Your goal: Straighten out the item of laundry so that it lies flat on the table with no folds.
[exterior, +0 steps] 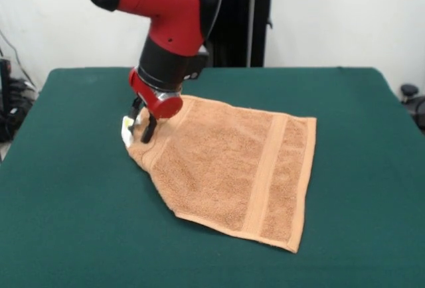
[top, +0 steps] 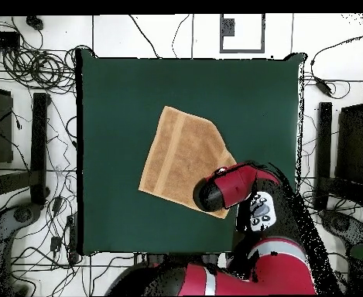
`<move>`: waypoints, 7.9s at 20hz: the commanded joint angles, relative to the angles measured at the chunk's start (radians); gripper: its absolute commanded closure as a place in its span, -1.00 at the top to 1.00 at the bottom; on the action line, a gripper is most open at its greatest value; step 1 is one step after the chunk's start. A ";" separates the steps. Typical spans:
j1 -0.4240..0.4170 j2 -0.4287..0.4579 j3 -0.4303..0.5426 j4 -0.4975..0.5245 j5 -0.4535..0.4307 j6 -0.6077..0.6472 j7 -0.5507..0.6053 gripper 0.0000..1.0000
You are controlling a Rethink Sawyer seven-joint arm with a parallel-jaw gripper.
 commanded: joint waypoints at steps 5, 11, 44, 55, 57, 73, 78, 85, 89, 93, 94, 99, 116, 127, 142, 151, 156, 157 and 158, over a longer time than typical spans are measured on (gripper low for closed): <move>-0.073 -0.166 0.219 0.115 0.129 0.045 -0.235 1.00; -0.105 -0.122 0.259 0.106 0.141 0.044 -0.230 1.00; -0.020 0.089 0.259 -0.155 0.196 0.168 -0.139 1.00; -0.002 0.137 0.240 -0.172 0.180 0.127 -0.086 1.00; 0.000 0.139 0.238 -0.174 0.173 0.112 -0.087 1.00; 0.208 0.162 0.078 -0.284 0.120 0.285 -0.030 -1.00; 0.207 0.166 0.108 -0.254 0.226 0.247 0.026 -1.00; 0.252 0.180 0.084 -0.263 0.249 0.228 0.076 -1.00; 0.482 0.281 -0.123 -0.442 0.063 0.470 0.102 -1.00; 0.569 0.336 -0.205 -0.487 0.085 0.591 0.162 -1.00; 0.560 0.323 -0.197 -0.466 0.117 0.572 0.172 -1.00; 0.497 0.248 -0.157 -0.368 0.213 0.456 0.144 -1.00; 0.684 0.380 -0.396 -0.457 0.069 0.544 0.192 -1.00; 0.738 0.437 -0.495 -0.449 0.073 0.507 0.197 -1.00; 0.804 0.675 -0.651 -0.535 0.099 0.586 0.377 -1.00; 0.754 0.834 -0.699 -0.582 0.101 0.283 0.745 -1.00; 0.739 0.814 -0.694 -0.565 0.099 0.224 0.674 1.00; 0.741 0.823 -0.704 -0.572 0.094 0.235 0.673 1.00; 0.733 0.810 -0.694 -0.565 0.107 0.228 0.660 1.00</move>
